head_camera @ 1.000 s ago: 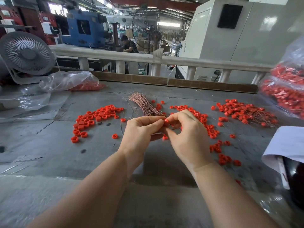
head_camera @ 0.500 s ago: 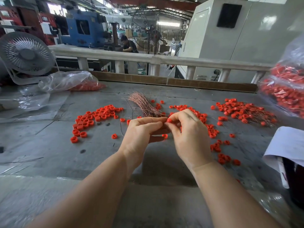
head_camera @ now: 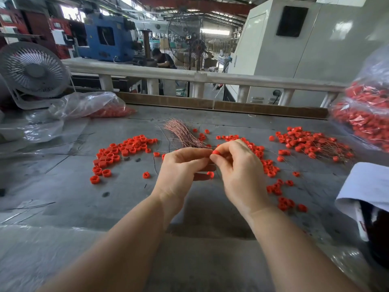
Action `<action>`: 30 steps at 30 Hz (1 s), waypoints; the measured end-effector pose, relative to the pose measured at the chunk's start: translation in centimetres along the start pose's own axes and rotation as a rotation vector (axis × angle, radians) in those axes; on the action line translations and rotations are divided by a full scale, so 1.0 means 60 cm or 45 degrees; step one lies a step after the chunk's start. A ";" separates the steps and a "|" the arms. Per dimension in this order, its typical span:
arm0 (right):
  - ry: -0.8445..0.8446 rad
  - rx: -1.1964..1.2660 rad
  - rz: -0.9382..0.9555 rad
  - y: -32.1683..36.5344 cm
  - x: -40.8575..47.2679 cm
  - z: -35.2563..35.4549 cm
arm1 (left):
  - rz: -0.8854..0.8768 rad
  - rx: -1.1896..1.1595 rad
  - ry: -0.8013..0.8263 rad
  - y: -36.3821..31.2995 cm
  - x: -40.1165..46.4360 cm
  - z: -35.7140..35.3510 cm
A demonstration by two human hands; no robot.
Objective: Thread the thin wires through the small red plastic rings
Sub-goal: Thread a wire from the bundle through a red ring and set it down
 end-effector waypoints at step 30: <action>-0.026 0.150 0.091 0.002 -0.005 0.005 | 0.039 -0.175 0.124 0.014 0.011 0.004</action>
Point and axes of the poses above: each hand's wrist, its own x-axis towards the middle knuckle, its own z-axis out of the back of the hand, y = z × x, the point moved 2 cm from there along x, towards the middle knuckle, and after that the axes turned 12 degrees about z, right-handed, at the moved point
